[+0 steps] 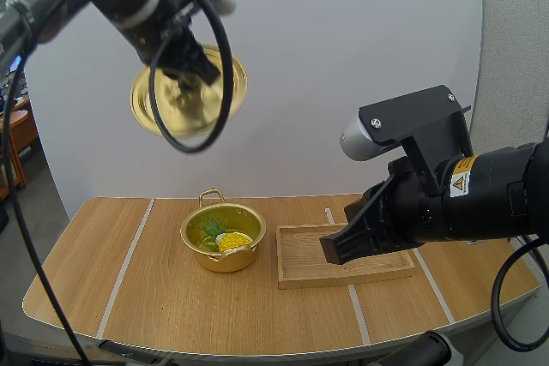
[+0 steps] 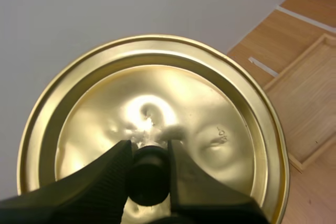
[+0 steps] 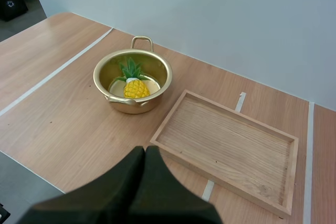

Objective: Open the pot, put the pineapple inside, and close it

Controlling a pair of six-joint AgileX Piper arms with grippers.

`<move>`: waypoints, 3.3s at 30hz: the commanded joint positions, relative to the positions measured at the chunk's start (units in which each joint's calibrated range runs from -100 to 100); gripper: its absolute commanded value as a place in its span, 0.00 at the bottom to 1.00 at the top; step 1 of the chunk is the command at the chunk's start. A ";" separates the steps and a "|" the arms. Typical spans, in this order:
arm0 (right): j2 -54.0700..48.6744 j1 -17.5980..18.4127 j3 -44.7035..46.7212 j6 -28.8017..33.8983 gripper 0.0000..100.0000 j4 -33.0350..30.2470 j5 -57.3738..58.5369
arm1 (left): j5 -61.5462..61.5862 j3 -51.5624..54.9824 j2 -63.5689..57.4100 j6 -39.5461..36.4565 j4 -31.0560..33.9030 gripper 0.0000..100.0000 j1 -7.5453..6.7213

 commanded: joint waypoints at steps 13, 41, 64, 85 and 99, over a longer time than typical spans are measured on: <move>-0.44 -0.28 -0.14 0.24 0.00 -0.33 0.00 | -1.66 17.74 4.34 4.87 -1.67 0.00 -0.11; -0.44 -0.28 -0.14 0.14 0.00 -0.33 0.00 | -18.00 17.71 29.25 6.81 -4.72 0.00 -0.11; -0.44 -0.28 -0.14 0.04 0.00 -0.44 0.00 | -24.62 17.71 35.87 8.47 -7.30 0.00 -0.11; -0.44 -0.28 -0.14 -0.15 0.00 -0.44 0.00 | -20.88 17.71 37.44 8.60 -7.85 1.00 -0.11; -0.44 -0.28 -0.14 -0.15 0.00 -0.44 0.00 | -14.67 16.09 31.32 8.23 -7.19 1.00 -0.11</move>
